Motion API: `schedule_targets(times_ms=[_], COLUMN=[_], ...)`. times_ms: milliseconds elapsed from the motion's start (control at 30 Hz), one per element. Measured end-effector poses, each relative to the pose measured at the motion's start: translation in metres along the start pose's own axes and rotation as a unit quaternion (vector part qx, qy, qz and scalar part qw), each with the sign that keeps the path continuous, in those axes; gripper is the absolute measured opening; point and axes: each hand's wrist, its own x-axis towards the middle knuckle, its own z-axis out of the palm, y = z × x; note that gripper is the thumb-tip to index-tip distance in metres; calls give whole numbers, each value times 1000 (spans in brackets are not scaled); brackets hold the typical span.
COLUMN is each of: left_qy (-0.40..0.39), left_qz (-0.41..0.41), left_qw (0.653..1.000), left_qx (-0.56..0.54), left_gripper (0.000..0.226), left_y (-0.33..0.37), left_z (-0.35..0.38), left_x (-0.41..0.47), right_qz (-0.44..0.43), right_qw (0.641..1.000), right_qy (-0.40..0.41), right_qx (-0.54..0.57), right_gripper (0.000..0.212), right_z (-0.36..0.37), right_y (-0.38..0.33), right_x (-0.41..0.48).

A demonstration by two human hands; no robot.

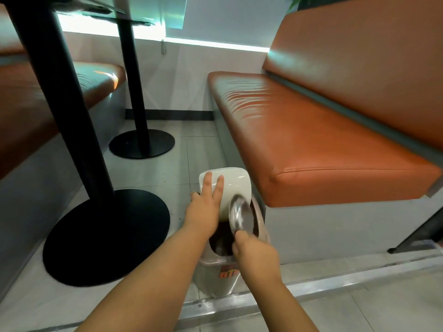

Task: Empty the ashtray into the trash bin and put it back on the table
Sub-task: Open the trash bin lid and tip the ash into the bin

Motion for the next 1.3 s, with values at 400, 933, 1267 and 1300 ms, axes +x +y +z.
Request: schedule_targets(times_ms=[400,933,1267,1300], left_qy=[0,-142,-48,-39], left_qz=[-1,-111,-270,-277], left_qw=[1000,872,695,680], left_qx=[9,-454,-665,-678], left_gripper=[113,53,21,20], left_y=[-1,22,42,45], left_z=[4,-79,-71,-73], left_x=[3,38,46,51], right_qz=[43,190,222,223], right_qw=[994,670,660,660], right_qy=[9,68,93,113], right_qx=[95,715,711,709], right_gripper=[17,14,15,18], right_z=[17,-70,-74,-78], right_y=[10,22,21,21], right_x=[-6,26,62,68])
